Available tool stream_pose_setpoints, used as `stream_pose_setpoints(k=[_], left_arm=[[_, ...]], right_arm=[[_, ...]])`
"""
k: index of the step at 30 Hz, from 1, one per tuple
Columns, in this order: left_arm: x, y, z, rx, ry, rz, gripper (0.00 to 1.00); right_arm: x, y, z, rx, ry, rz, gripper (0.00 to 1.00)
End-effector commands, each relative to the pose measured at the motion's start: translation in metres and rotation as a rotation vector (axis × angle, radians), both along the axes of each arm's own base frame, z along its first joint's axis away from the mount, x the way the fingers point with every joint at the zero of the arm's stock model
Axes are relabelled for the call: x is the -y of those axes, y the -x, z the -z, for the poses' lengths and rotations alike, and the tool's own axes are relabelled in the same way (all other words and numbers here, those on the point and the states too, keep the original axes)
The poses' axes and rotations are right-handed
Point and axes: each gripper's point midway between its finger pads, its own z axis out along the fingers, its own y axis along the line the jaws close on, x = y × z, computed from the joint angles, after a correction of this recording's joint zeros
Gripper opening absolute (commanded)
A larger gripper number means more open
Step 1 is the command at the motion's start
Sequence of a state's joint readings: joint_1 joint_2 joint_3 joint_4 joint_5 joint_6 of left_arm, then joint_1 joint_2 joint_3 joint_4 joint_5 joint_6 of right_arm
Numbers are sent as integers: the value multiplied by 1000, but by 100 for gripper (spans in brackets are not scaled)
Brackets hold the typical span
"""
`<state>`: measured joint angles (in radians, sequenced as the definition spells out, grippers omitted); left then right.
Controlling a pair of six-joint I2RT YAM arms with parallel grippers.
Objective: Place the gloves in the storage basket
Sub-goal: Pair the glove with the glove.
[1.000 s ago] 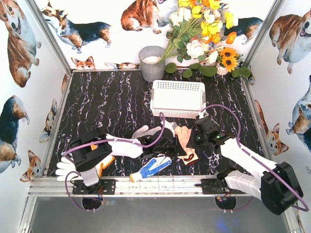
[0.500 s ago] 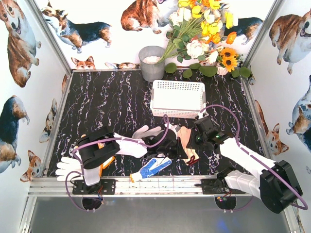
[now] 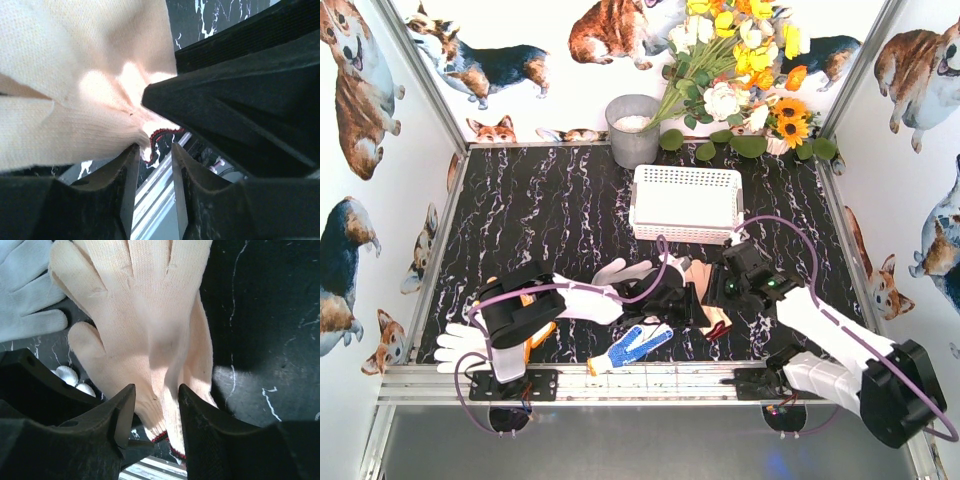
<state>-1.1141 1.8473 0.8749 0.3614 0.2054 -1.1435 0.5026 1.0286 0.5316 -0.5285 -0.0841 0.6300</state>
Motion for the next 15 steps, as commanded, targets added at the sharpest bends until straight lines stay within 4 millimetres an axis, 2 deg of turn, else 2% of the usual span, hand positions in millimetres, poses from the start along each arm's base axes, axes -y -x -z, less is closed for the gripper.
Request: stream_pose_setpoints(k=[1, 4, 7, 8, 9, 12, 15], left_arm=[[-6, 1, -21, 30, 37, -8, 34], [-12, 4, -30, 44, 49, -9, 43], [-23, 1, -36, 76, 41, -28, 48], [-27, 0, -32, 85, 19, -36, 50], [-30, -1, -40, 106, 22, -41, 52], [-36, -6, -40, 133, -7, -56, 54], [-29, -3, -41, 117, 20, -44, 54]], right_arm=[[13, -11, -32, 82, 32, 71, 46], [29, -6, -40, 81, 72, 146, 53], [38, 5, -43, 62, 83, 191, 56], [40, 8, -43, 57, 83, 202, 57], [42, 12, -42, 46, 87, 210, 57], [44, 22, -38, 0, 86, 224, 57], [38, 31, -34, -47, 50, 210, 55]])
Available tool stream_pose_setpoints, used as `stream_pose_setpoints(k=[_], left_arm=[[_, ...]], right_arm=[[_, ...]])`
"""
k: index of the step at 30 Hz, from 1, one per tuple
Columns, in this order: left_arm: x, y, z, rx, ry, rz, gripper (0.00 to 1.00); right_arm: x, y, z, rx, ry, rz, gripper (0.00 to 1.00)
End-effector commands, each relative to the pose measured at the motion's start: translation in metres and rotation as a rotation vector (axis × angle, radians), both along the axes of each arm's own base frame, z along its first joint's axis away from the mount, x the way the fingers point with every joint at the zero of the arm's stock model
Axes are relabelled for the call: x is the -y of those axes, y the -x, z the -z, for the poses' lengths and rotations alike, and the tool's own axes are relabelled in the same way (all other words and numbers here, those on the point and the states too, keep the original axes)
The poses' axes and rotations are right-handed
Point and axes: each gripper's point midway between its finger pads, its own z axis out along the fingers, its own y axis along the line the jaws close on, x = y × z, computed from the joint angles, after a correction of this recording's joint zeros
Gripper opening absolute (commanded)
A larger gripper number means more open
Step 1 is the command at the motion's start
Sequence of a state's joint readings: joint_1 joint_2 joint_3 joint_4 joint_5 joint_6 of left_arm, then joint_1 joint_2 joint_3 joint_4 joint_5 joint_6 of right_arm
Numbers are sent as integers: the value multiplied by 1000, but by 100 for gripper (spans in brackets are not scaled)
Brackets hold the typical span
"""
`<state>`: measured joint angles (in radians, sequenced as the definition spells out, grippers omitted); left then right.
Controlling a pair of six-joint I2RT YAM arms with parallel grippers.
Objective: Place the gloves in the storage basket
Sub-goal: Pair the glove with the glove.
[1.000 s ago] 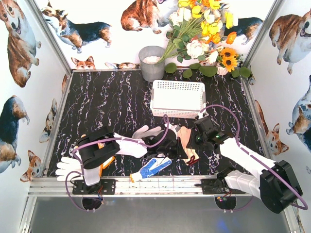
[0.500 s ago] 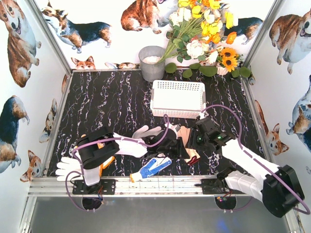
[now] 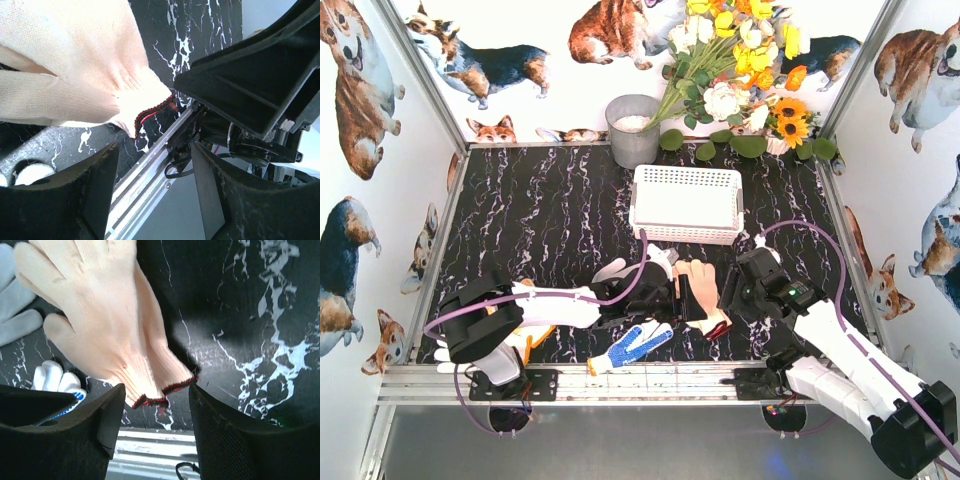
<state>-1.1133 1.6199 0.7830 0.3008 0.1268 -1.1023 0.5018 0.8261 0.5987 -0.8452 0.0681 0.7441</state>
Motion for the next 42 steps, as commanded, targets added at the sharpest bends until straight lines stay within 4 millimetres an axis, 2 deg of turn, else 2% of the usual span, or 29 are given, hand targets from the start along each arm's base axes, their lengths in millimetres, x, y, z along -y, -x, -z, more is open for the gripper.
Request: stream_pose_setpoints(k=[1, 8, 17, 28, 34, 39, 42], left_arm=[[2, 1, 4, 1, 3, 9, 54], [17, 12, 19, -75, 45, 50, 49], [22, 14, 33, -111, 27, 62, 34], [30, 14, 40, -128, 31, 79, 26], [34, 16, 42, -144, 45, 89, 17], [36, 17, 44, -158, 55, 97, 14], [38, 17, 44, -159, 54, 102, 8]], right_arm=[[-6, 10, -4, -43, -56, 25, 54], [-21, 16, 11, -72, -152, 21, 45], [-22, 17, 23, -98, -144, 14, 38], [-20, 17, 26, -99, -132, 13, 27], [-21, 16, 27, -97, -132, 11, 26], [-23, 13, 25, -89, -141, 9, 25], [-24, 12, 23, -83, -142, 2, 24]])
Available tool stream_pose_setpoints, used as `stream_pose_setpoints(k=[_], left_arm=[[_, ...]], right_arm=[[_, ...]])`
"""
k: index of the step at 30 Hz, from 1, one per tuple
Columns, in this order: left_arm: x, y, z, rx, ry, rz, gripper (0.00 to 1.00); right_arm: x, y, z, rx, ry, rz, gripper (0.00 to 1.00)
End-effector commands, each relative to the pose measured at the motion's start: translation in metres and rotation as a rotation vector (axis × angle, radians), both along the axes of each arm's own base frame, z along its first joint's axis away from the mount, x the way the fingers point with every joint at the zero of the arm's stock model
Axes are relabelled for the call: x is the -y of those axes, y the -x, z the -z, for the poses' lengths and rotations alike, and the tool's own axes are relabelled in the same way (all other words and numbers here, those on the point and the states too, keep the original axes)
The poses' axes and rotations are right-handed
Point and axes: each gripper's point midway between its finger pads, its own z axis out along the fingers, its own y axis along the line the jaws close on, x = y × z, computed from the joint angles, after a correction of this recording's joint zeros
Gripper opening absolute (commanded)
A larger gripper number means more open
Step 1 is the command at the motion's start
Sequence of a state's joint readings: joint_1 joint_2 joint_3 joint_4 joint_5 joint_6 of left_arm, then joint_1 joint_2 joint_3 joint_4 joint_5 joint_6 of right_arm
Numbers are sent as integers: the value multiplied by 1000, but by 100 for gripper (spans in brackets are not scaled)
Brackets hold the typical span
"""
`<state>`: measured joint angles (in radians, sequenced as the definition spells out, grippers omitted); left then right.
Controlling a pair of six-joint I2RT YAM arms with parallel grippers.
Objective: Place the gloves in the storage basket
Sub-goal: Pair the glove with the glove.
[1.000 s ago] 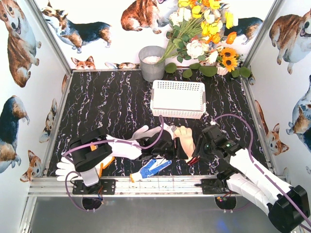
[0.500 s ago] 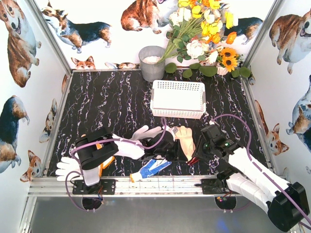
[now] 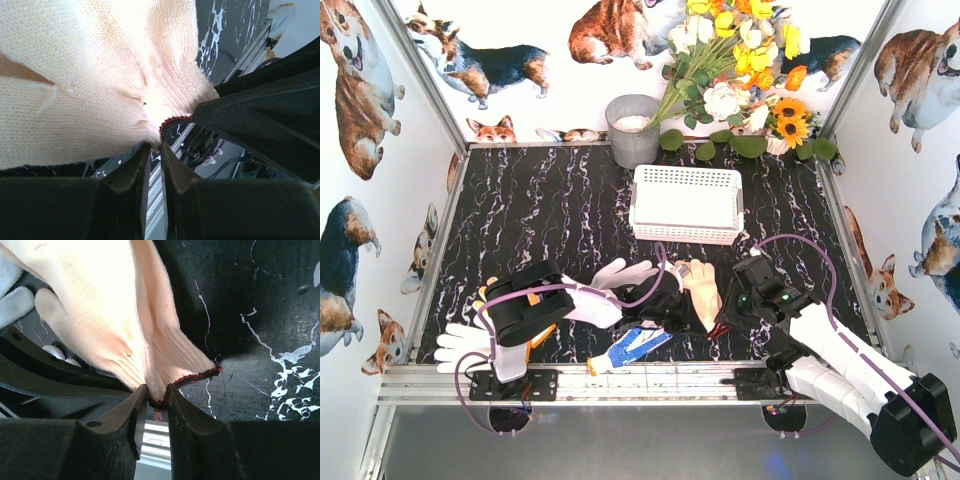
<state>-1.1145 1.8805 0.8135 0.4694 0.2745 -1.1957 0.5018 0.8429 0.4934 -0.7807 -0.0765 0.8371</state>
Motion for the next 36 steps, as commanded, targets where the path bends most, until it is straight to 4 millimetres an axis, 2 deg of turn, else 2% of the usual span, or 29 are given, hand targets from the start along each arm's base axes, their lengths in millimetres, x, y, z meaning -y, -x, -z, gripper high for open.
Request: stream_pose_setpoints(k=[1, 3, 11, 18, 24, 36], left_arm=[[14, -1, -15, 15, 60, 22, 6], [14, -1, -14, 14, 60, 21, 0], [12, -5, -28, 53, 66, 6, 0], [16, 1, -35, 36, 96, 21, 0], [25, 7, -30, 12, 96, 62, 0], [27, 14, -16, -41, 69, 89, 0]], right_arm=[[-5, -11, -5, 52, -19, -5, 24], [-4, -12, -7, 54, -18, -8, 23], [5, -15, -15, 85, 32, 5, 20], [10, -19, -19, 105, 54, 15, 20], [20, -17, -11, 93, 112, 25, 20], [16, -24, 1, 73, 125, 15, 20]])
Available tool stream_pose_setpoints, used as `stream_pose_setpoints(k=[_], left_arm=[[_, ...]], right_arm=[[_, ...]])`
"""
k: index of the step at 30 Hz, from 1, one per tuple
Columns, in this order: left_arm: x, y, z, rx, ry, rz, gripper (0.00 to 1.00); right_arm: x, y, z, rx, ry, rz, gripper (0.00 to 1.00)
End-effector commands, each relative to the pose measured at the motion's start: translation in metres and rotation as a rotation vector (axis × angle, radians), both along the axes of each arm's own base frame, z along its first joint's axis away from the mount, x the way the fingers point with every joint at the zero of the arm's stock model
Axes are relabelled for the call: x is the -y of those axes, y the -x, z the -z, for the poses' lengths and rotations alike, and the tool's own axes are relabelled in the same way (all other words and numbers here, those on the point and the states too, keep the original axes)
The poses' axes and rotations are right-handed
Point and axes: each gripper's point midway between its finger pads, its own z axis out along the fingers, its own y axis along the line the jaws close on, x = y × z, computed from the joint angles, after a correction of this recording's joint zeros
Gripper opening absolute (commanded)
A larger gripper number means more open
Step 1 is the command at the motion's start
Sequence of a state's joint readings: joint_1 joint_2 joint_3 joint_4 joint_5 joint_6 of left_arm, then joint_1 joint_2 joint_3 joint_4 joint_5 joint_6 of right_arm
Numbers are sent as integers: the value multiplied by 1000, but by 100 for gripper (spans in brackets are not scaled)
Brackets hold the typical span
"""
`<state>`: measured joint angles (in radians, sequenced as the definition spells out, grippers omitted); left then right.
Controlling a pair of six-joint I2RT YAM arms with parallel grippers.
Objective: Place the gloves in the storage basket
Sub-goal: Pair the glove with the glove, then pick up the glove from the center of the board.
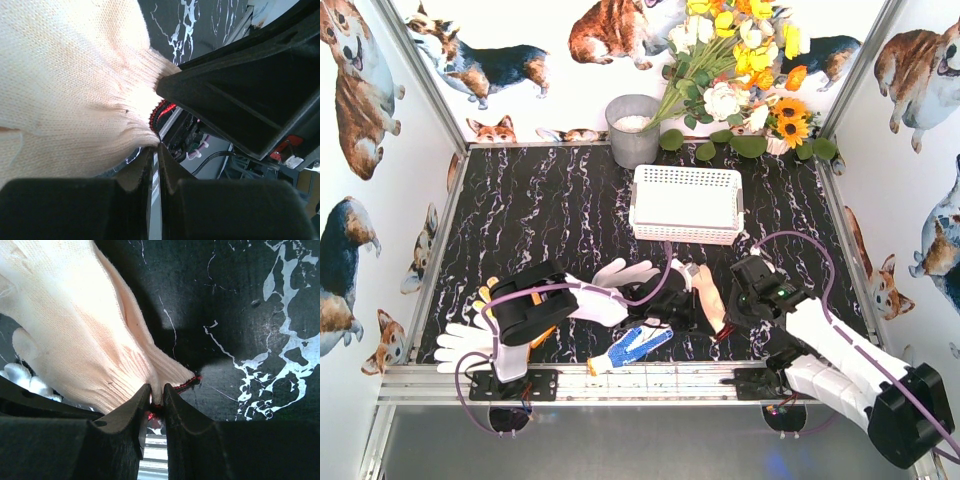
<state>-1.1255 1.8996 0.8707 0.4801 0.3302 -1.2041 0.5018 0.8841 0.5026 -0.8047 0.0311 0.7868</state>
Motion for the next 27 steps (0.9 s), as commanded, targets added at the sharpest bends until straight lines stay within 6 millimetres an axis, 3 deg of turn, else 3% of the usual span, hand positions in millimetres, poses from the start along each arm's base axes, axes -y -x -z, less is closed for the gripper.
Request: stream_pose_setpoints(k=[1, 8, 11, 19, 23, 27], left_arm=[[9, 8, 2, -32, 11, 40, 0], [15, 13, 8, -77, 37, 66, 3], [13, 11, 4, -59, 35, 54, 9], [-12, 2, -17, 26, 1, -15, 53], [-28, 7, -25, 38, -24, -2, 56], [-49, -8, -31, 145, -132, -18, 57]], right_arm=[[-4, -18, -7, 58, 0, 8, 20], [-6, -22, -1, 36, 10, 4, 20], [-6, -23, -4, 39, 13, -1, 23], [10, -24, -32, 114, 68, -2, 50], [13, -30, -47, 203, 66, -20, 68], [7, -34, -44, 201, 18, -37, 73]])
